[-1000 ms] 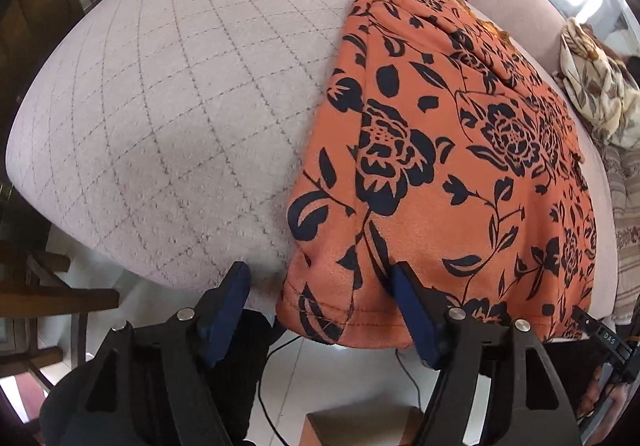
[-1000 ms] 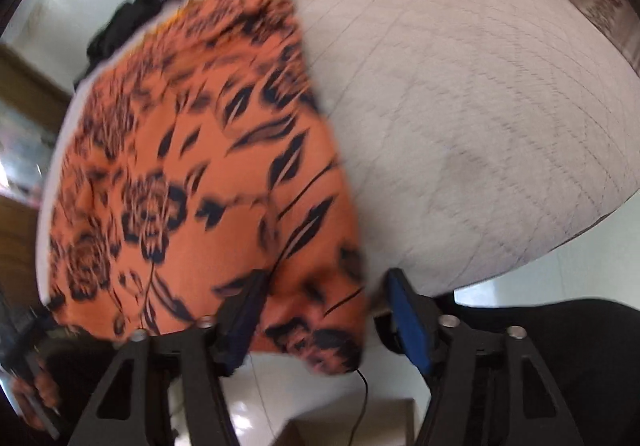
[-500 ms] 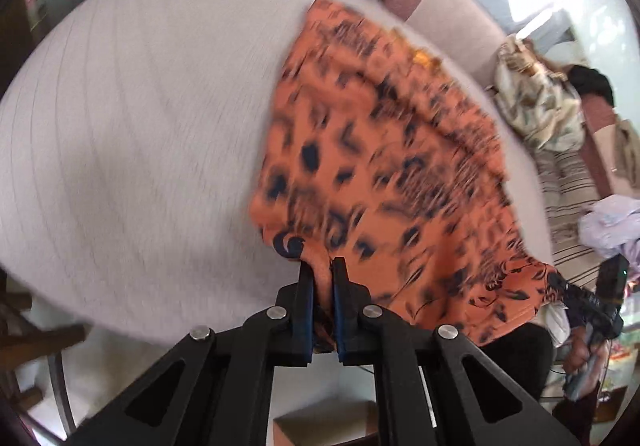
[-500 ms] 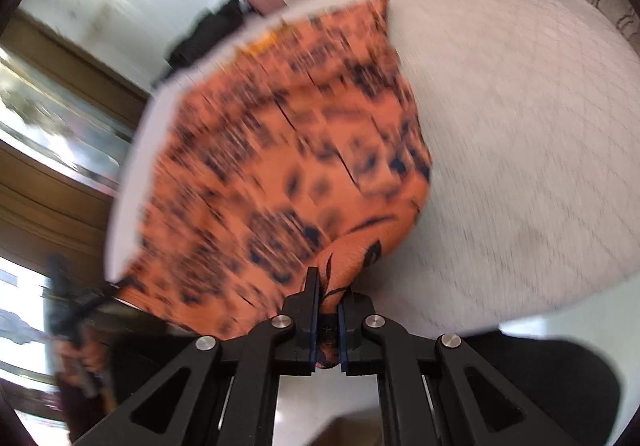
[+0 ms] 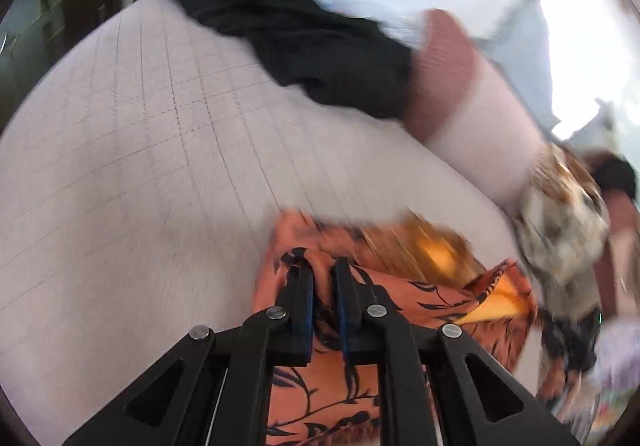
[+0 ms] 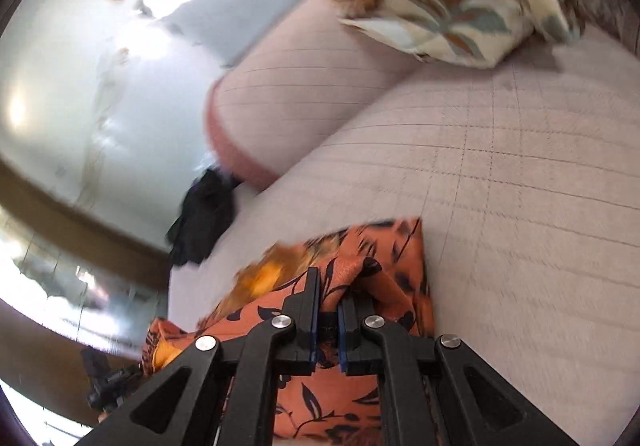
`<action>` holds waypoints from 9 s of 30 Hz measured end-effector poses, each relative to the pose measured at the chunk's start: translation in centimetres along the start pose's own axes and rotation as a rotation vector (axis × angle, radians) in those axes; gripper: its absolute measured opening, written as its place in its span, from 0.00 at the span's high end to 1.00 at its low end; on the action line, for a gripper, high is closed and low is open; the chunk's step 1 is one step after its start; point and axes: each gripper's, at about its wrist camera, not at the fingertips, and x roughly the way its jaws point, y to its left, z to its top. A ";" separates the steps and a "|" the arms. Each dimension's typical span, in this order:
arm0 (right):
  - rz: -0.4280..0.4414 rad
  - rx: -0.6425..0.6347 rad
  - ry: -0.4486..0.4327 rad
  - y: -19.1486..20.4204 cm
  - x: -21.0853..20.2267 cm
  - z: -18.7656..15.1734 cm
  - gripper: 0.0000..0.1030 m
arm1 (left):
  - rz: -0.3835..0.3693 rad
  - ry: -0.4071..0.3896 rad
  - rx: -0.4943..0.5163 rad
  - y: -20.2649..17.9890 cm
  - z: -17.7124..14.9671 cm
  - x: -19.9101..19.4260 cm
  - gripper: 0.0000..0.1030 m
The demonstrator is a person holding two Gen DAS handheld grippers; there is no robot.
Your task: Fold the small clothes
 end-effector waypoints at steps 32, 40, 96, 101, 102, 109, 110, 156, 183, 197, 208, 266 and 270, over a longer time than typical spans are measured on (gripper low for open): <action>-0.177 -0.582 0.223 20.8 24.8 -12.8 0.53 | 0.154 -0.043 -0.021 -0.8 -14.4 -2.2 0.39; -0.053 -0.424 0.055 22.9 24.0 -9.3 0.52 | 0.046 -0.011 -0.047 1.7 -13.7 -3.5 0.39; -0.251 -0.237 -0.003 4.0 9.7 -3.6 0.55 | 0.423 -0.118 -0.010 1.8 -13.8 -4.9 0.04; -0.112 -0.325 0.035 6.1 5.5 -10.6 0.55 | 0.395 -0.225 0.173 -2.4 -15.6 -6.3 0.04; -0.092 -0.339 0.054 6.5 5.4 -12.0 0.55 | 0.397 -0.206 0.196 -2.8 -15.6 -6.0 0.04; -0.189 -0.454 0.147 7.3 7.1 -17.0 0.53 | 0.512 -0.042 0.248 -3.3 -15.8 -1.4 0.00; -0.161 -0.435 0.143 7.6 6.8 -16.8 0.53 | 0.505 -0.040 0.238 -3.1 -15.8 -1.4 0.00; 0.195 0.462 0.058 -4.5 4.8 -15.5 0.32 | -0.149 -0.167 -0.422 9.8 -16.7 -5.1 0.72; 0.066 0.332 0.060 -2.8 6.6 -14.9 0.79 | -0.211 -0.180 -0.417 8.4 -16.3 -3.2 0.70; 0.075 0.310 0.030 -3.0 6.6 -14.7 0.79 | -0.134 -0.236 -0.266 6.1 -16.3 -3.8 0.84; 0.019 0.064 -0.129 0.9 2.1 -15.1 0.86 | -0.139 -0.222 -0.196 5.1 -19.4 -7.4 0.86; 0.042 0.160 -0.120 -5.9 -8.0 -26.0 0.83 | -0.085 -0.151 -0.171 7.6 -27.5 -12.3 0.83; -0.004 0.060 -0.137 -4.2 -9.7 -27.2 0.85 | -0.062 -0.184 -0.133 7.5 -26.6 -12.9 0.83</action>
